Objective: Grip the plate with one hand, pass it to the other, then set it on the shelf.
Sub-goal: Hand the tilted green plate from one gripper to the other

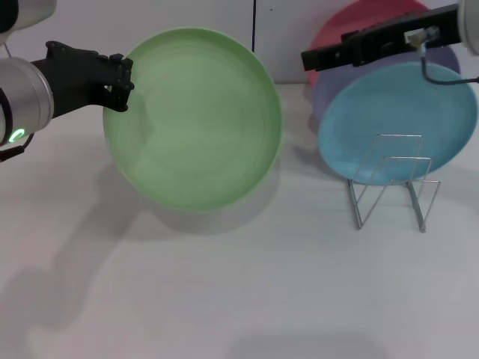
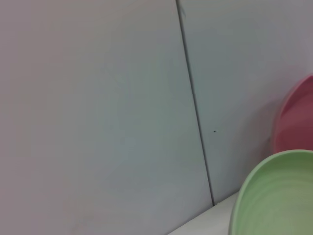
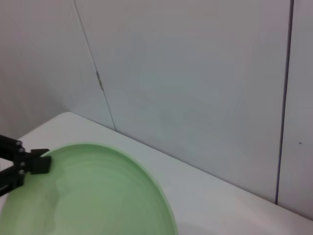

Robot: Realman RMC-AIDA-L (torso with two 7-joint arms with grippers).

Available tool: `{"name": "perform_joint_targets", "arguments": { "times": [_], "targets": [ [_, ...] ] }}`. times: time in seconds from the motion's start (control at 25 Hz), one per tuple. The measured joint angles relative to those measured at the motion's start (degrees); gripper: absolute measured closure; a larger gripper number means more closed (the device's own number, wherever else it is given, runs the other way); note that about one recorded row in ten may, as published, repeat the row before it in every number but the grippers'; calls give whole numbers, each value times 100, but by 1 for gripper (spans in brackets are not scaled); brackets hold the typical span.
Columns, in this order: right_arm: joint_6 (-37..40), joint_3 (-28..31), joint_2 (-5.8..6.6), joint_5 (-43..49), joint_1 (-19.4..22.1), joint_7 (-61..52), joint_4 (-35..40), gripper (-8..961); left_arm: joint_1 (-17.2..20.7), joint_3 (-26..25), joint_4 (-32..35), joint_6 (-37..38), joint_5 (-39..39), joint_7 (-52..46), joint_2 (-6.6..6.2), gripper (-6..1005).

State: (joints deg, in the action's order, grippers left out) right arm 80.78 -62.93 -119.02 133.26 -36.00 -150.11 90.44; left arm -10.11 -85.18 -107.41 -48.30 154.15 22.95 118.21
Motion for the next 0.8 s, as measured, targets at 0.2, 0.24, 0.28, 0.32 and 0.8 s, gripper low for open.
{"name": "perform_joint_targets", "arguments": {
  "times": [0.2, 0.24, 0.28, 0.32, 0.8],
  "targets": [
    [-337, -285, 2, 18, -24, 57, -200, 143, 10, 61, -31, -27, -9, -12, 0, 963],
    [-374, -306, 2, 19, -36, 76, -229, 143, 20, 92, -56, -32, -11, -12, 0, 963],
    [-398, -321, 3, 19, -51, 84, -258, 143, 30, 118, -82, -35, -12, -9, 0, 963],
    [-407, -333, 3, 19, -79, 85, -300, 143, 41, 135, -106, -40, -14, -2, 0, 963],
    [-676, -808, 10, 30, -354, 105, -659, 143, 61, 163, -211, -76, -87, 17, 0, 963]
  ]
}}
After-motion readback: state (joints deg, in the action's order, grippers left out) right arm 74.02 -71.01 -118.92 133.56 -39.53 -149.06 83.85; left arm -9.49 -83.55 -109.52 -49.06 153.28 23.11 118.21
